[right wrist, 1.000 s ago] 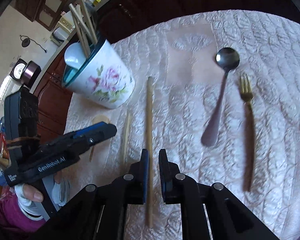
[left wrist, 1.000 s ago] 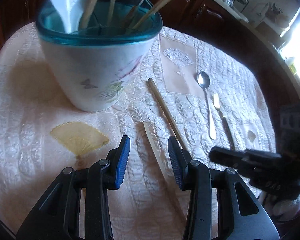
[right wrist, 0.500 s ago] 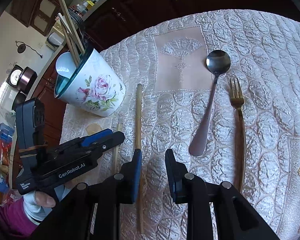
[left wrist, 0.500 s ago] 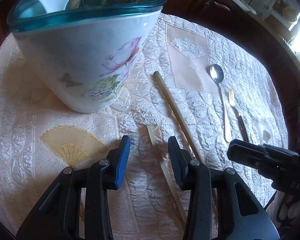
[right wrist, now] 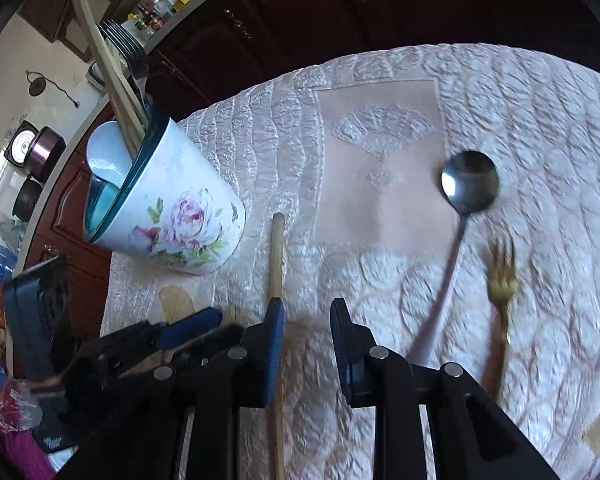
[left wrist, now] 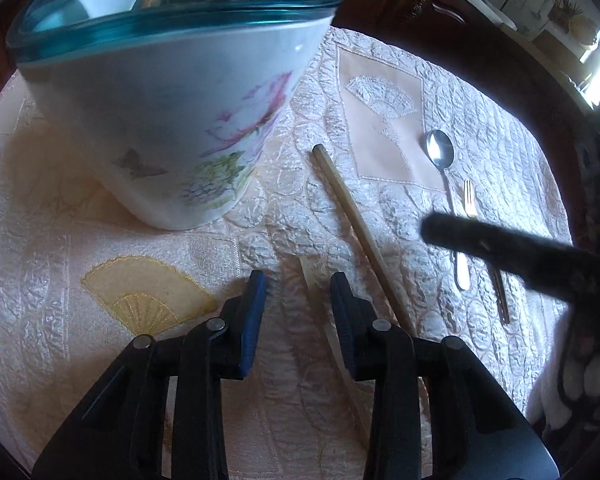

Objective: Organize utensils
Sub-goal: 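Grasp the chopstick lying on the table with the left gripper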

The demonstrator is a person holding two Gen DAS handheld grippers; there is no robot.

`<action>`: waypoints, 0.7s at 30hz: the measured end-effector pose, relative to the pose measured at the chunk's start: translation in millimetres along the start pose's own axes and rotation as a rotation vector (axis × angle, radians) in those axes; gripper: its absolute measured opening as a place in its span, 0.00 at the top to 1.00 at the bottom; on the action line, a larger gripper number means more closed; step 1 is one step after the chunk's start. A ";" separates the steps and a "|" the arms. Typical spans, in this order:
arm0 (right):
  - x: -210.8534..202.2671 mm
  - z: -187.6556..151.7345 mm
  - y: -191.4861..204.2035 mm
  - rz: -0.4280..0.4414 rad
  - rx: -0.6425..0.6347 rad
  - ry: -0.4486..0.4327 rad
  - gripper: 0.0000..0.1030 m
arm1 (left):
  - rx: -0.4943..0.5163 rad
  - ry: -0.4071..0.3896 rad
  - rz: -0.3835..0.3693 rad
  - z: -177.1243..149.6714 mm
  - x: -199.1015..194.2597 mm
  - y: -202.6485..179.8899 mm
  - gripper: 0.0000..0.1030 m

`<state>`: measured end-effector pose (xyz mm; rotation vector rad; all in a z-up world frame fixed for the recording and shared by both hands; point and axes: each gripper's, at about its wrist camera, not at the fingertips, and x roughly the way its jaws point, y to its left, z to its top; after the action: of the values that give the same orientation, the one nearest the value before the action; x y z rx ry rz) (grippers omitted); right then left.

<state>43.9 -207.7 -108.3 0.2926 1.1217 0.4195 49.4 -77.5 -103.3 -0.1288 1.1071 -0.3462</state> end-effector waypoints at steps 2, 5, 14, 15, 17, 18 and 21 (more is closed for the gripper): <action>11.5 9.5 6.9 -0.010 -0.025 0.016 0.78 | 0.001 -0.001 0.001 -0.8 -1.2 2.1 0.69; 26.8 20.9 17.6 -0.018 -0.054 0.037 0.78 | 0.000 -0.004 -0.006 -1.8 -2.4 5.0 0.69; 55.1 43.6 25.9 -0.047 -0.087 0.054 0.78 | 0.007 -0.010 -0.002 -4.7 -3.6 4.4 0.69; 55.3 43.8 26.6 -0.050 -0.097 0.050 0.82 | 0.007 -0.009 -0.001 -4.6 -3.5 4.1 0.69; 52.4 41.1 29.1 -0.075 -0.127 0.035 0.91 | 0.006 -0.008 -0.006 -4.1 -2.9 4.5 0.69; 51.0 37.7 29.4 -0.076 -0.128 0.032 0.92 | 0.006 -0.007 -0.009 -4.2 -2.6 4.5 0.69; 35.5 25.8 14.9 -0.063 -0.081 0.019 0.93 | 0.005 -0.003 -0.021 -4.4 -3.8 7.2 0.69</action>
<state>77.9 -178.4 -119.9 0.1815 1.1269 0.4115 45.4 -69.2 -104.0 -0.1365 1.1020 -0.3679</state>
